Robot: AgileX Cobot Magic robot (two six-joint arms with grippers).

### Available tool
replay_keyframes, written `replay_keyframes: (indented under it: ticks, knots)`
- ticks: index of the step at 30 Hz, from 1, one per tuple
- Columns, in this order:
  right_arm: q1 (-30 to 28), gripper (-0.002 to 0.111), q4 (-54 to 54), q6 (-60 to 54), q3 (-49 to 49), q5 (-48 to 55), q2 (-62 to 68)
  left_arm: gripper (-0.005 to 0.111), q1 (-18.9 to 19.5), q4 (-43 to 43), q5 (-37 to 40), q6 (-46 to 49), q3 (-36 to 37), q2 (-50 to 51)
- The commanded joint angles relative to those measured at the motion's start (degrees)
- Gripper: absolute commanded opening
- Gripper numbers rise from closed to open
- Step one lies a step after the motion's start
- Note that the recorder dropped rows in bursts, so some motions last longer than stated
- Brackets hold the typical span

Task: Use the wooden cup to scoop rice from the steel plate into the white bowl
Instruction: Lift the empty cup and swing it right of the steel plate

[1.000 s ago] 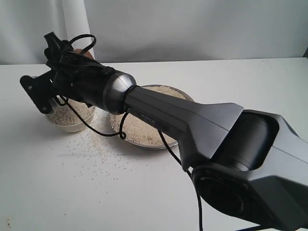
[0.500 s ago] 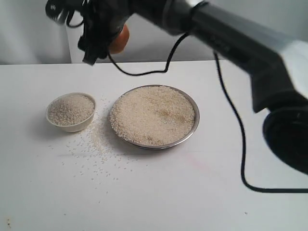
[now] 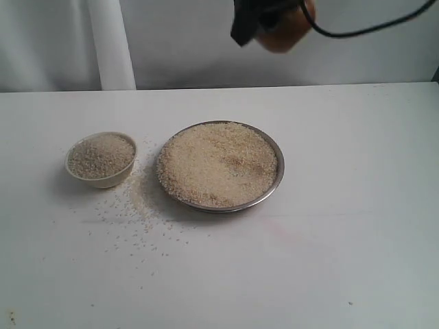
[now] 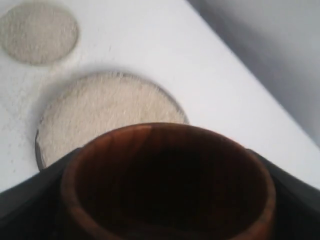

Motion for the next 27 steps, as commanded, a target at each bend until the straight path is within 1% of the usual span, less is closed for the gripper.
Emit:
replay_keyframes:
  ticks: [1, 3, 4, 6, 8, 11, 14, 15, 19, 22, 27]
  knots:
    - [-4.2, 0.0, 3.5, -4.0, 20.9, -10.1, -6.4, 0.0, -0.3, -0.1, -0.6, -0.2, -0.4, -0.1]
    - [-6.3, 0.0, 7.4, -7.2, 30.5, -18.9, -9.3, 0.0, -0.3, -0.1, -0.6, -0.2, -0.4, -0.1]
    - [-7.6, 0.0, 10.8, -8.6, 35.8, -25.0, -10.8, 0.0, -0.3, -0.1, -0.6, -0.2, -0.4, -0.1]
    - [-9.9, 0.0, 19.2, -13.8, 45.9, -36.2, -13.0, 0.0, -0.3, -0.1, -0.6, -0.2, -0.4, -0.1]
    - [-12.1, 0.0, 28.7, -21.7, 54.8, -45.5, -14.3, 0.0, -0.3, -0.1, -0.6, -0.2, -0.4, -0.1]
    - [-14.3, 0.0, 41.1, -32.0, 64.4, -57.5, -14.5, 0.0, -0.3, -0.1, -0.6, -0.2, -0.4, -0.1]
    - [-14.8, 0.0, 51.5, -39.9, 70.3, -67.4, -14.5, 0.0, -0.3, -0.1, -0.6, -0.2, -0.4, -0.1]
    - [-14.8, 0.0, 52.7, -41.4, 71.2, -68.7, -14.5, 0.0, -0.3, -0.1, -0.6, -0.2, -0.4, -0.1]
    - [-14.2, 0.0, 52.0, -41.4, 71.5, -68.8, -15.1, 0.0, -0.3, -0.1, -0.6, -0.2, -0.4, -0.1]
    - [-13.2, 0.0, 51.0, -41.4, 71.5, -69.8, -17.2, 0.0, -0.3, -0.1, -0.6, -0.2, -0.4, -0.1]
    - [-13.0, 0.0, 51.0, -41.3, 71.5, -70.7, -20.9, 0.0, -0.3, -0.1, -0.6, -0.2, -0.4, -0.1]
